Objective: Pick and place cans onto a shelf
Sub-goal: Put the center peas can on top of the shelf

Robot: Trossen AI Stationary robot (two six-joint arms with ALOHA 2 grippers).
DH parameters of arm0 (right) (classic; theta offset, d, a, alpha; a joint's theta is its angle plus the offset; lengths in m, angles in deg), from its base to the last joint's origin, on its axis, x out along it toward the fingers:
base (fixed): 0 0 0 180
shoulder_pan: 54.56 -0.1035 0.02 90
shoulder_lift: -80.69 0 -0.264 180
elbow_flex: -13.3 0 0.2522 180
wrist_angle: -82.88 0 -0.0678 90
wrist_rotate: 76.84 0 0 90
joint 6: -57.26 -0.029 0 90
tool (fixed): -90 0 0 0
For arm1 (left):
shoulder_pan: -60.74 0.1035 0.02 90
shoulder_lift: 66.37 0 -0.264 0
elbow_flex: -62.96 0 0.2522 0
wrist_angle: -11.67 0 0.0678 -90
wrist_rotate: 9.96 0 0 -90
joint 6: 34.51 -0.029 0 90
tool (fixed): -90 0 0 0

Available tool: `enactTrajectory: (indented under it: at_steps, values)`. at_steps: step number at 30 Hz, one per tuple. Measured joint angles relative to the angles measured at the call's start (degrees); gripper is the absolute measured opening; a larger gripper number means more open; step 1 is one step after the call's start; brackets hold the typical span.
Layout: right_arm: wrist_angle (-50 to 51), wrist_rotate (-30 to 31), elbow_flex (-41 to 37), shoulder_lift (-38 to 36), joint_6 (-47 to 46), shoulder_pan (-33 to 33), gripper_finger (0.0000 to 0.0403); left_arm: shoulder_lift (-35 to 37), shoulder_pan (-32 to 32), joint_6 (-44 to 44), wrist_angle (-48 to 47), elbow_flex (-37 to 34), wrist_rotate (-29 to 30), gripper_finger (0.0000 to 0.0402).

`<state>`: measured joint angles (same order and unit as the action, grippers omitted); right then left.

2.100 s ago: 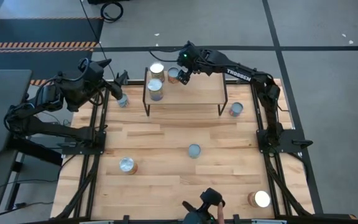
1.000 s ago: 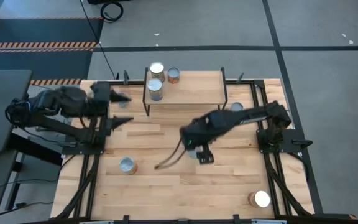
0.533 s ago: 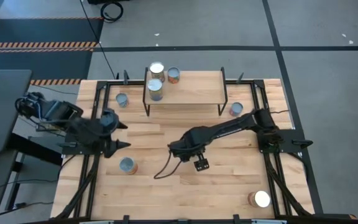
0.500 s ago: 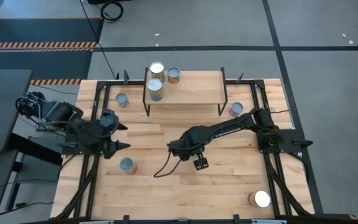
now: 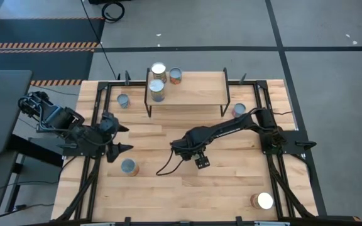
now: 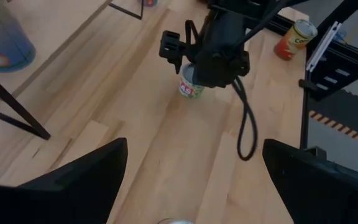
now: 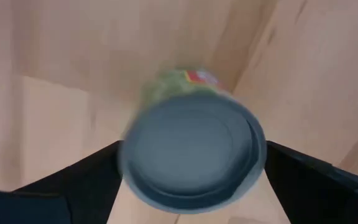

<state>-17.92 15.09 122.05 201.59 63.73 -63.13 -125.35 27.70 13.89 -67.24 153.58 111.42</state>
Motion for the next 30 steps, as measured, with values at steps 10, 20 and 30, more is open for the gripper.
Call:
enactTrajectory:
  at_steps: [10, 20, 30]
  values:
    - [0.91, -2.16, 2.95, -0.04, -2.38, 0.61, 0.0291, 0.0, 0.0, -0.15, -0.9, 0.0, 0.15, 0.038]
    - [12.17, 4.27, 30.28, -0.42, -22.44, 7.5, 0.0296, 0.63, 0.13, -1.34, -1.25, 0.0, 2.1, 0.038]
    - [11.45, 9.69, 38.77, -0.46, -25.07, 19.55, 0.0294, 0.63, 0.13, -1.49, -1.22, 0.0, 2.52, 0.038]
